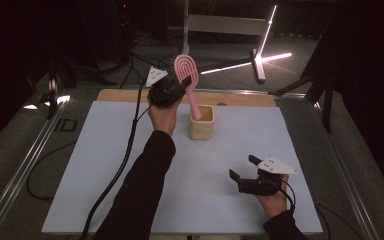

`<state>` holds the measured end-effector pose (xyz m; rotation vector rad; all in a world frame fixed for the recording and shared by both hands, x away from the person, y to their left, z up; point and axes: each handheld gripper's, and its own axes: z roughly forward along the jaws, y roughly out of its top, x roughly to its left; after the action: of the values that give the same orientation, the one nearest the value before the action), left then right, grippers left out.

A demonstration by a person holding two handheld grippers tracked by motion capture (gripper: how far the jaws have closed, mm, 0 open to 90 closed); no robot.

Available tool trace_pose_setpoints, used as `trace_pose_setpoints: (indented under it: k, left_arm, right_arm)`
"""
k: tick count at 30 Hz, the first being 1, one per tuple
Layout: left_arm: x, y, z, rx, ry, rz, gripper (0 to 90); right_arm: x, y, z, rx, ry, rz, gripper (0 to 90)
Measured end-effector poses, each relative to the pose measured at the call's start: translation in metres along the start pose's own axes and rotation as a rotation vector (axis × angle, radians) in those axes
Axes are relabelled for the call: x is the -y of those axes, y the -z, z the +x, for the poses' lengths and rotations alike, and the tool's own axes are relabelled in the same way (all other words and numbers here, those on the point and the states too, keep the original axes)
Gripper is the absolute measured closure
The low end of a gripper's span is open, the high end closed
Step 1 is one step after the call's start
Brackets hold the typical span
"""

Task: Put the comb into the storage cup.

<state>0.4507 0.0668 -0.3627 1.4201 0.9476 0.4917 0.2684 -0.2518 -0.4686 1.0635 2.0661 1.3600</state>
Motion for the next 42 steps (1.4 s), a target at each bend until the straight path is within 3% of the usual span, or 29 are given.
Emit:
trace_pose_setpoints:
  k: [42]
  left_arm:
    - [0.012, -0.009, -0.006, -0.025, -0.033, 0.038, 65.1]
  right_arm:
    - [0.001, 0.001, 0.001, -0.002, -0.001, 0.002, 10.8]
